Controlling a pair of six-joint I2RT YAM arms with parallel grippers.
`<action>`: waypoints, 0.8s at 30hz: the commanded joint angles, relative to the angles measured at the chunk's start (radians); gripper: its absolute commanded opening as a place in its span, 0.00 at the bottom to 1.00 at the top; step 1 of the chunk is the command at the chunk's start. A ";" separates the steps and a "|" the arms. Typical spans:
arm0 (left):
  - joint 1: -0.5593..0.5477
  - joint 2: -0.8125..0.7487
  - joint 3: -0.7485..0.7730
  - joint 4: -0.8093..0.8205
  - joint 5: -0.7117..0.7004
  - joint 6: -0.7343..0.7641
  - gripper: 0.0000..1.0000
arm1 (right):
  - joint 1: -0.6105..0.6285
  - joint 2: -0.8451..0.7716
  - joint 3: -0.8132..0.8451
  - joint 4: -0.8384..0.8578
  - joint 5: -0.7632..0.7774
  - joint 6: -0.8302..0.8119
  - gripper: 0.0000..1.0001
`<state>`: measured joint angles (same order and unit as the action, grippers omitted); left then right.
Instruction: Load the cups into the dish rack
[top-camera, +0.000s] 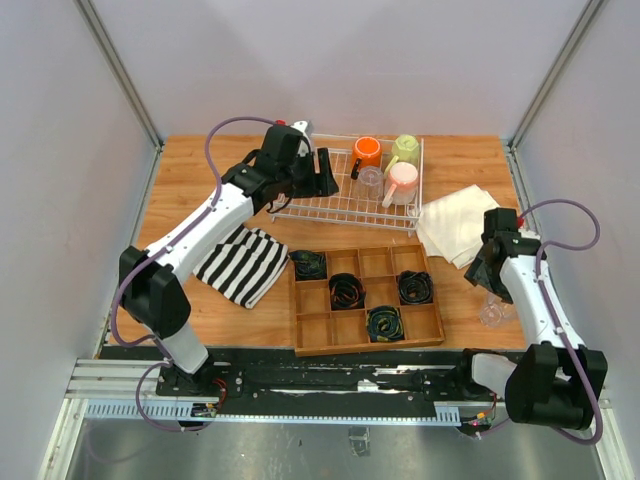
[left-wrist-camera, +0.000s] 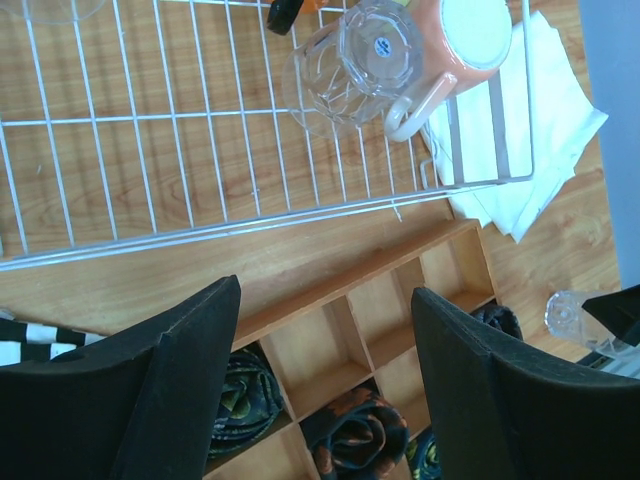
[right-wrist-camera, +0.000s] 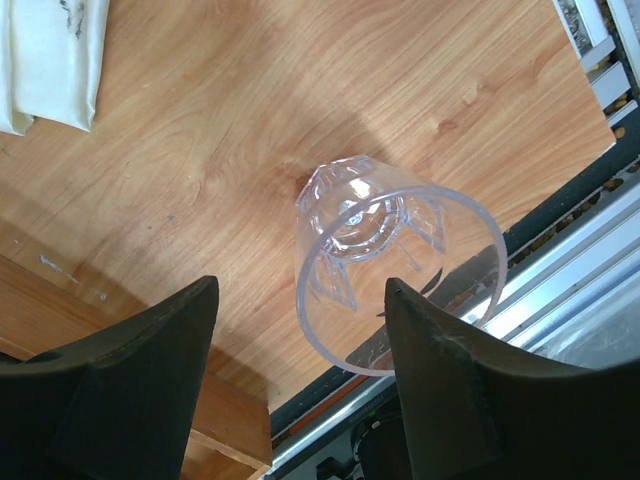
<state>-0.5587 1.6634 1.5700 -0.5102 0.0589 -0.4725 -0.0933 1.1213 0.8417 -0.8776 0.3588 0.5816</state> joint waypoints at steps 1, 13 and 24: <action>-0.004 -0.029 0.003 0.017 -0.037 0.012 0.74 | -0.013 0.030 -0.013 0.037 -0.010 -0.008 0.66; -0.004 0.009 0.050 0.004 -0.047 0.019 0.74 | -0.031 0.078 -0.039 0.084 -0.035 -0.019 0.49; -0.004 0.039 0.098 0.028 0.002 0.024 0.75 | -0.069 0.108 -0.062 0.112 -0.026 -0.043 0.20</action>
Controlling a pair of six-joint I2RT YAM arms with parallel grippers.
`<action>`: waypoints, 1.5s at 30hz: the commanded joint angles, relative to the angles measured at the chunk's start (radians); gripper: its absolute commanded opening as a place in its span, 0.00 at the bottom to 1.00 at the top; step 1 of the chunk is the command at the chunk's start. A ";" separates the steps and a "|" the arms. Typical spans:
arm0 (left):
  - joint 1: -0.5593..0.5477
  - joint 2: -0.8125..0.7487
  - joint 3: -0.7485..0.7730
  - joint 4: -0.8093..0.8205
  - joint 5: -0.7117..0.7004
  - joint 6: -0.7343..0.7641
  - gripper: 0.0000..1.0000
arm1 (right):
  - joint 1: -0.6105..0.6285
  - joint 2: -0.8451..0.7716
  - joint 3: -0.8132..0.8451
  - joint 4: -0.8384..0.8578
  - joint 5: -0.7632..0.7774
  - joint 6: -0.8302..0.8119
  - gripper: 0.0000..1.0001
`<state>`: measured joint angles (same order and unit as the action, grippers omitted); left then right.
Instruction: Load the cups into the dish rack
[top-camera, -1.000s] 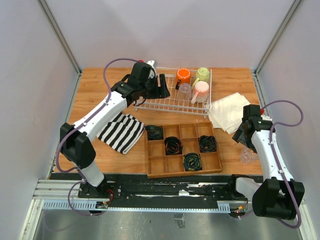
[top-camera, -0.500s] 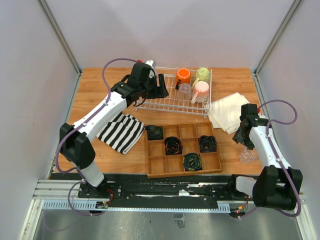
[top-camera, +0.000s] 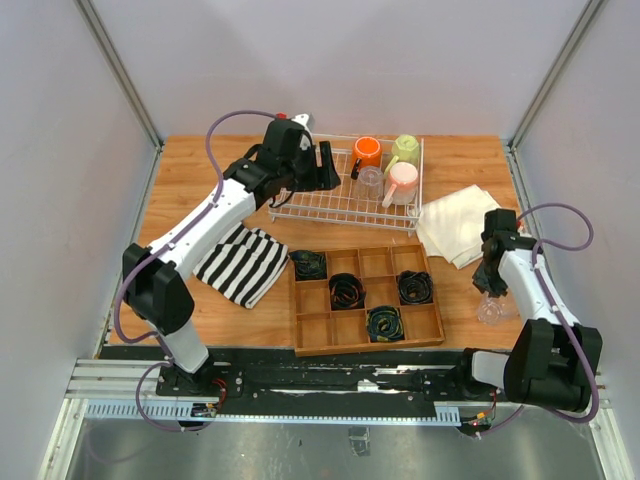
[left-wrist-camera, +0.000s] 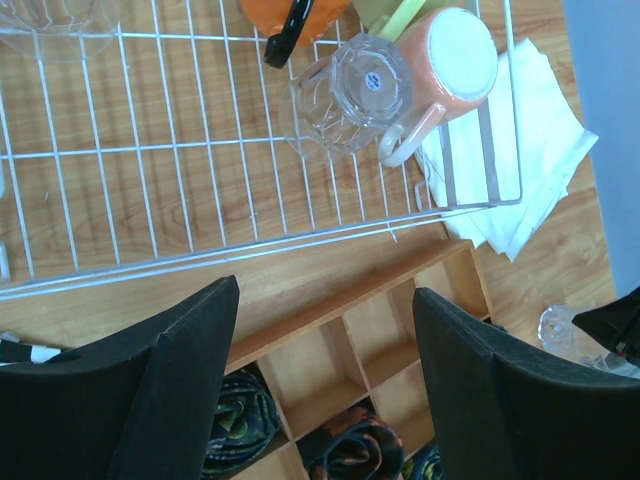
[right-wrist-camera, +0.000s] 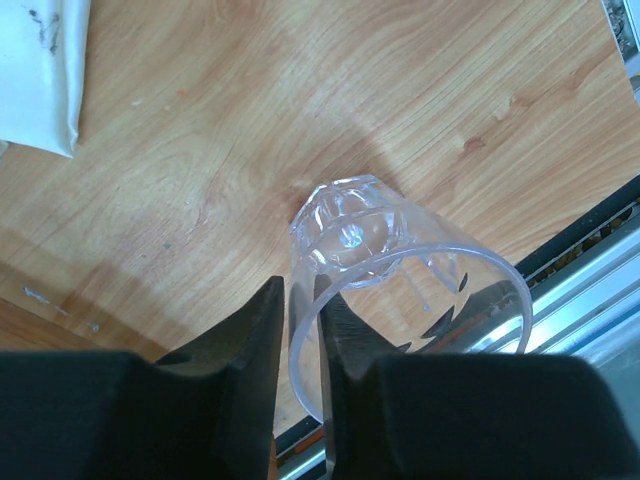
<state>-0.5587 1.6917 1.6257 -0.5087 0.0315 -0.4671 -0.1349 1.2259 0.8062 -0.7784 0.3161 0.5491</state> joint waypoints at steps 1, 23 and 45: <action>-0.004 0.015 0.044 0.027 0.038 0.020 0.76 | -0.032 0.004 -0.033 0.015 0.015 -0.011 0.17; 0.124 0.039 -0.175 0.382 0.596 -0.262 0.86 | -0.038 -0.097 0.388 0.106 -0.599 -0.056 0.01; 0.139 0.100 -0.446 1.200 0.847 -0.969 0.89 | 0.050 0.029 0.119 1.262 -1.194 0.881 0.01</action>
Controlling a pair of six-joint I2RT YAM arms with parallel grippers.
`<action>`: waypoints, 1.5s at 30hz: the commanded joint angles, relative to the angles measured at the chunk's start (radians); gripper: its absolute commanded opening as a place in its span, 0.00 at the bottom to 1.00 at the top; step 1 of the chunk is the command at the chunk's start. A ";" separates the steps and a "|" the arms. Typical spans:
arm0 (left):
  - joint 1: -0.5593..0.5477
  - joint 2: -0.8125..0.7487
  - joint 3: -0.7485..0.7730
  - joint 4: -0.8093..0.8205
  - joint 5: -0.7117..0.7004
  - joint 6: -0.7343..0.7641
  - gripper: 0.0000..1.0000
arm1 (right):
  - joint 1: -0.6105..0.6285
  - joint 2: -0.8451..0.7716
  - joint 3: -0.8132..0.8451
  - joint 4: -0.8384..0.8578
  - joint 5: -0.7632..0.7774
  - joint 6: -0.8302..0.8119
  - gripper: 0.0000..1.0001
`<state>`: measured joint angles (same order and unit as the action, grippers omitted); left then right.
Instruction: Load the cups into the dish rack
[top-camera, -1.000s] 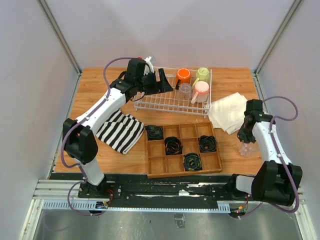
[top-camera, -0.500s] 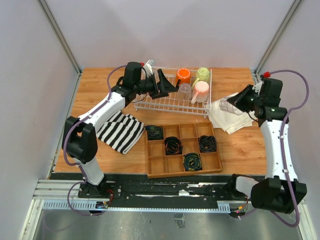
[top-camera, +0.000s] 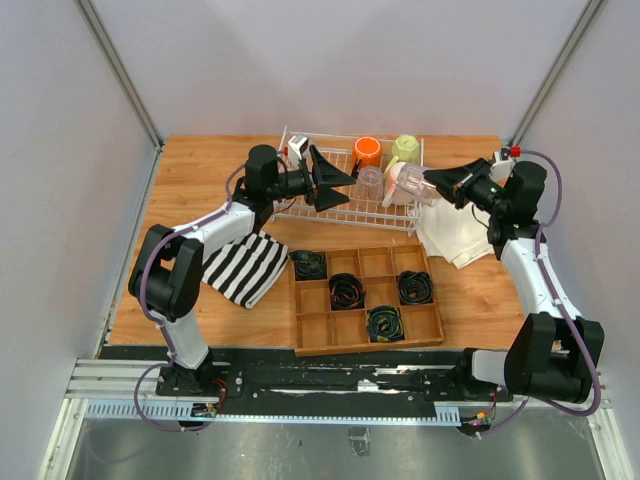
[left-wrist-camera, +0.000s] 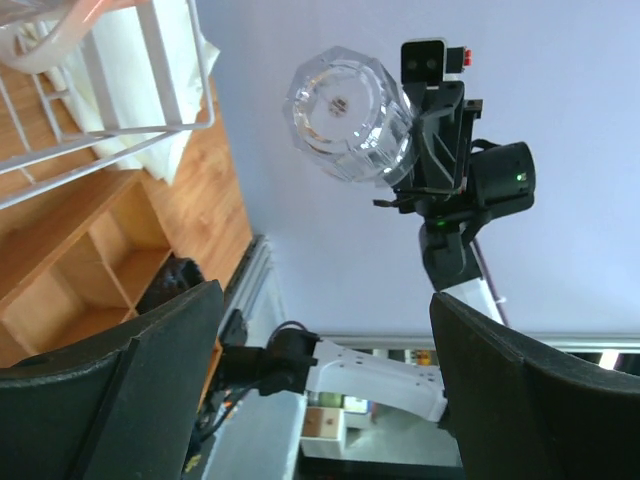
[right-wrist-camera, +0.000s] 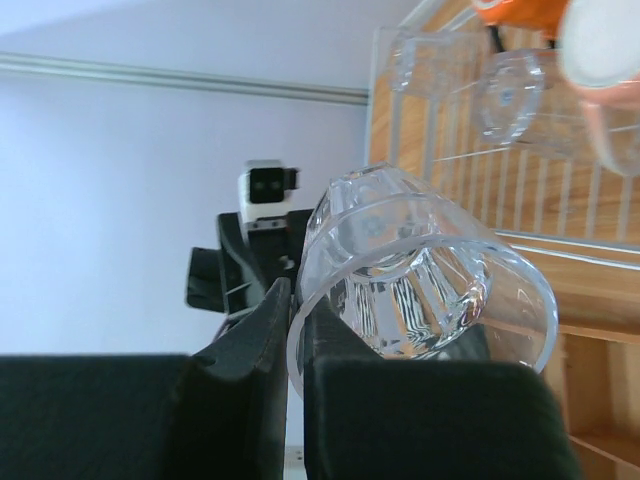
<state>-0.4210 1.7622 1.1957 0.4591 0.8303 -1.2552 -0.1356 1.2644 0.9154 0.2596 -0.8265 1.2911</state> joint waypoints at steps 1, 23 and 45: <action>0.000 0.034 -0.017 0.235 0.045 -0.189 0.89 | 0.066 -0.002 0.011 0.245 -0.047 0.151 0.01; -0.019 0.063 -0.005 0.268 -0.025 -0.288 0.90 | 0.337 0.143 0.132 0.280 0.046 0.148 0.01; -0.004 0.071 0.012 0.259 -0.056 -0.265 0.12 | 0.375 0.165 0.105 0.286 0.049 0.144 0.19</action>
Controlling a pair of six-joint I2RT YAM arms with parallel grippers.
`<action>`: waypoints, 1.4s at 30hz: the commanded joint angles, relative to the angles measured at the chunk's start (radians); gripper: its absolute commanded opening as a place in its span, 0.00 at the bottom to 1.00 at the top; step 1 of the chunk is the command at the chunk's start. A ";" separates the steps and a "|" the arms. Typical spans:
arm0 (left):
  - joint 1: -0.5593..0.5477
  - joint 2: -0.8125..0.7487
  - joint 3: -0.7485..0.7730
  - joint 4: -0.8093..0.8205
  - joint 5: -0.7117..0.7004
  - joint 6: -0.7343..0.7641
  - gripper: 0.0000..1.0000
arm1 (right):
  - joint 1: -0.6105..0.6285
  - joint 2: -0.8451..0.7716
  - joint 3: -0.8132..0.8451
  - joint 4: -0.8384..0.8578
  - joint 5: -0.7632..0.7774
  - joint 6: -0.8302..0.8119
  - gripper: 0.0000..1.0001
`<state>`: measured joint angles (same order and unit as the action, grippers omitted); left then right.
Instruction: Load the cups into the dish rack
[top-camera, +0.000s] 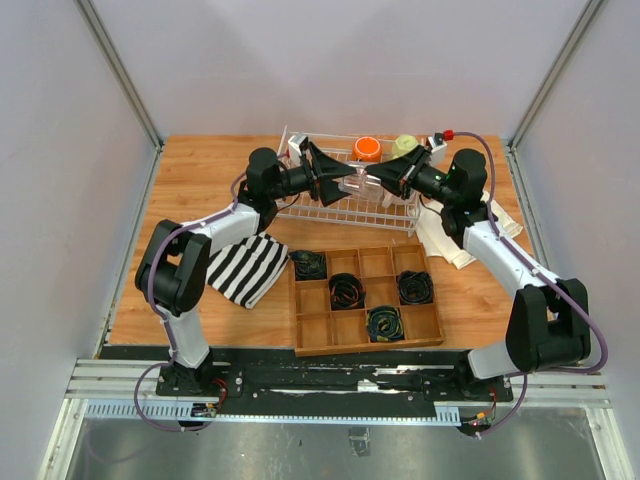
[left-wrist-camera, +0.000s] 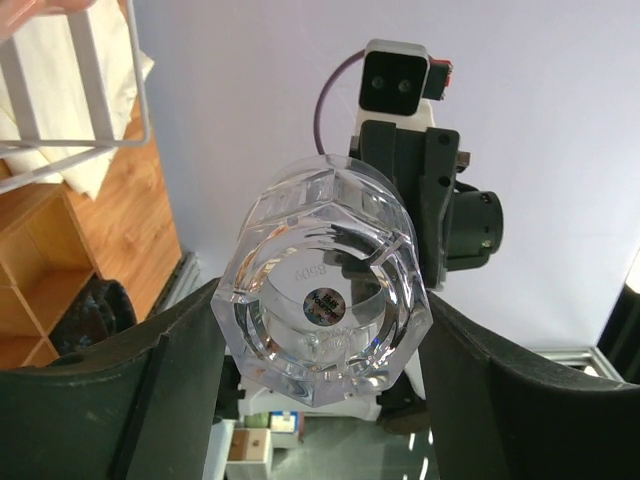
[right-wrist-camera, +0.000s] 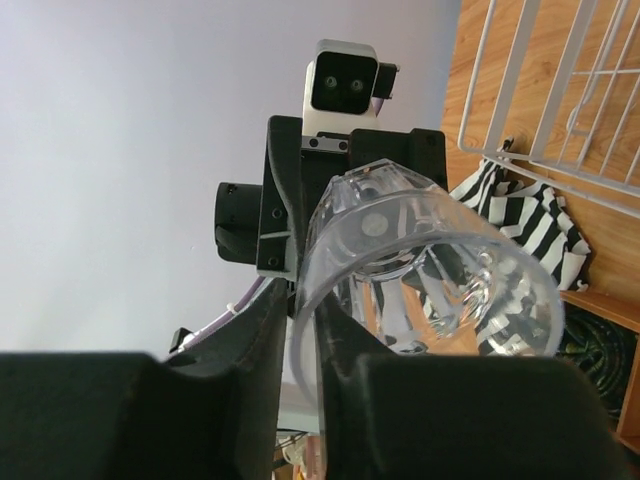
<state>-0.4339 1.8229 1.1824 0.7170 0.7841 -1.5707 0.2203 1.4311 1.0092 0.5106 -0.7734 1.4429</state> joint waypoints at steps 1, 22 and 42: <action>0.014 0.012 0.038 -0.026 -0.012 0.076 0.04 | 0.020 -0.005 0.008 0.031 -0.003 -0.016 0.23; 0.068 0.236 0.772 -0.974 -0.371 0.829 0.01 | -0.191 -0.198 -0.018 -0.390 -0.056 -0.350 0.49; -0.031 0.506 1.168 -1.232 -0.830 1.212 0.01 | -0.314 -0.264 0.007 -0.522 -0.119 -0.447 0.49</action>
<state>-0.4511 2.3276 2.3322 -0.5270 0.0601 -0.4427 -0.0601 1.2057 1.0016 0.0090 -0.8577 1.0245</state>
